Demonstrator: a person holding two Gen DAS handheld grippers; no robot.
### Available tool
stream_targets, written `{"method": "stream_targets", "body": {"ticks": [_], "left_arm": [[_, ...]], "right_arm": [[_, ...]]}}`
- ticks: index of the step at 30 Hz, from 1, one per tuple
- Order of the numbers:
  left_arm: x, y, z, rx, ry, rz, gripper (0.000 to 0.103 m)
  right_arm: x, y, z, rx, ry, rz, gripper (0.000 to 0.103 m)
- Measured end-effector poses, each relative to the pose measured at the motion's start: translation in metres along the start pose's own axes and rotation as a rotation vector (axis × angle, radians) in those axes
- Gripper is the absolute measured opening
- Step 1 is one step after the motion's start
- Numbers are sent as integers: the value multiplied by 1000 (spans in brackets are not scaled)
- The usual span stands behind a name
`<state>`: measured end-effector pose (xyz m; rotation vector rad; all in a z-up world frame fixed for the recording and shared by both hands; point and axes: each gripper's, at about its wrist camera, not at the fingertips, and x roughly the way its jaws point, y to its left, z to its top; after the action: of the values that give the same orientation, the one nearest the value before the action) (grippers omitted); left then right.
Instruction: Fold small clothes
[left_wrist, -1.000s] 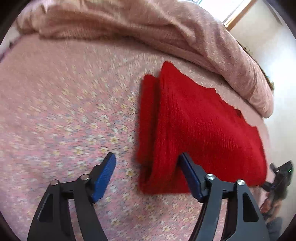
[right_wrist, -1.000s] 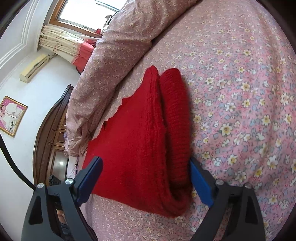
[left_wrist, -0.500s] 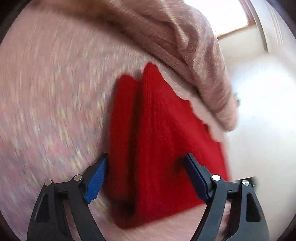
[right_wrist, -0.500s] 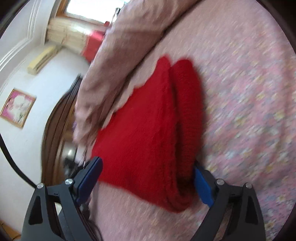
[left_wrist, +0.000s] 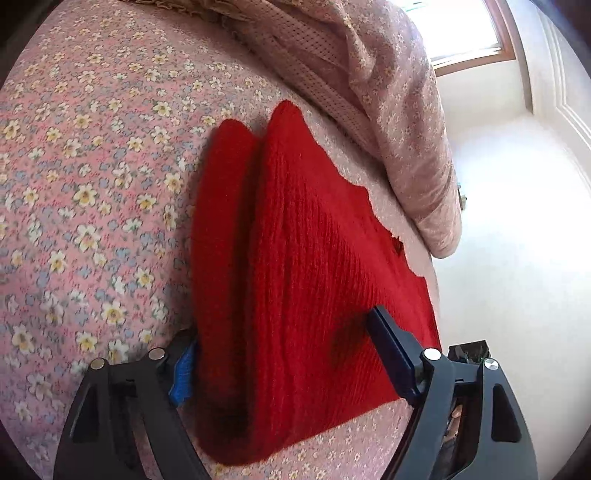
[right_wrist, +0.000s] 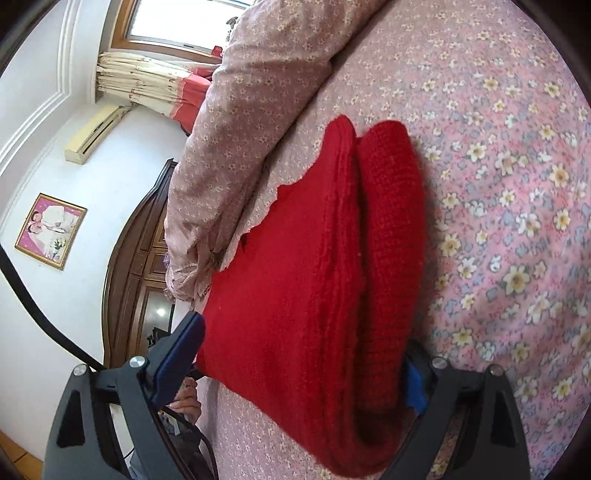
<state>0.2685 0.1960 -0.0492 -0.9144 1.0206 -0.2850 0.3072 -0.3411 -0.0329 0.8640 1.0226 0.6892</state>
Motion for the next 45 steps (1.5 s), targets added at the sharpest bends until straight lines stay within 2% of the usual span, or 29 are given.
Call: {"method": "stream_targets", "body": {"ticks": [1,2,3,4,5,7,9,11,13,19,24,31,36,38,40,43,45], "left_arm": [[-2,0,-1,2,-3,15,71],[-1,0,-2,2,-5,27,63],[0,1,-2,1,-8,48,51],[-2,5,-2,-20,-12,64,45],[0,8,-1,-54,-10,67,31],[-1,20,0,-132,3,30,24],[-4,23,0,-162,-3,26,21],[-8,11,-4,-105,-24,91,19],[-14,0,-9,-65,-43,123,18],[-43,-5,-30,-62,-24,117,17],[-67,0,-57,-55,-14,125,17],[-105,9,-124,-20,7,131,18],[-108,3,-153,46,21,181,22],[-111,1,-157,92,10,229,28],[-125,4,-160,98,-24,294,29],[-156,5,-170,69,-83,302,29],[-170,-7,-183,107,-129,309,29]], "right_arm": [[1,1,-1,-7,3,-7,93],[3,3,-3,-15,6,-24,88],[4,2,-3,-18,9,-45,74],[6,0,-3,-12,13,-81,61],[6,-5,-4,13,17,-120,33],[7,-18,-4,67,23,-111,30],[4,-16,-4,56,10,-124,27],[4,-9,-6,39,-7,-148,26],[3,-5,-7,38,-23,-162,25],[-12,-1,-24,50,-22,-181,24],[-28,3,-57,64,-13,-193,24],[-70,1,-123,91,-4,-187,24],[-91,5,-160,59,-2,-211,25],[-93,5,-164,44,-4,-225,26],[-93,2,-165,42,-9,-234,27],[-93,-1,-165,55,-12,-236,27],[-92,0,-164,50,-13,-249,28]]}}
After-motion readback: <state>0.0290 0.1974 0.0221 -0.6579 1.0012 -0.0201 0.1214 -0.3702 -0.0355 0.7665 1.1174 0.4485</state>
